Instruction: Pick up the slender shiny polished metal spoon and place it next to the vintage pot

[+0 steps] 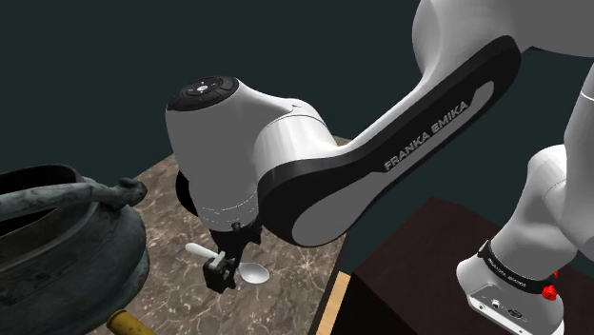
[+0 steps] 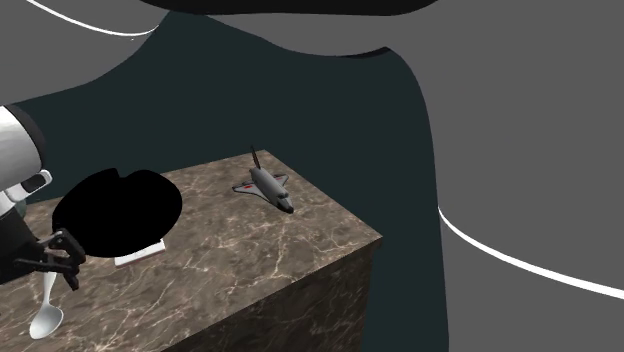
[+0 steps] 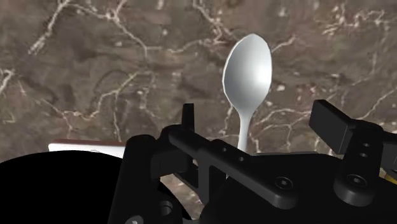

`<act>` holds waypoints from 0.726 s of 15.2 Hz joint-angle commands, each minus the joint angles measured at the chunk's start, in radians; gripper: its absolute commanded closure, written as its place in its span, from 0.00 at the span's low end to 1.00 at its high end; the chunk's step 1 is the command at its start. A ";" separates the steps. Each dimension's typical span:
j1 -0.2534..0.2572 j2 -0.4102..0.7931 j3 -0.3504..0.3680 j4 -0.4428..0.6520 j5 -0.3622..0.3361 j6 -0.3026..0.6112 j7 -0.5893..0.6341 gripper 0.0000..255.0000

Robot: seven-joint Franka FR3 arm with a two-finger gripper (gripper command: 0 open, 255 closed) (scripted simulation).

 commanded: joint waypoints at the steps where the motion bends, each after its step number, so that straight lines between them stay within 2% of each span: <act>1: -0.004 -0.025 0.007 0.026 0.017 -0.047 -0.012 0.00; 3: -0.007 -0.050 0.014 0.055 0.035 -0.098 -0.024 0.00; 11: -0.007 -0.050 0.014 0.055 0.035 -0.098 -0.024 0.00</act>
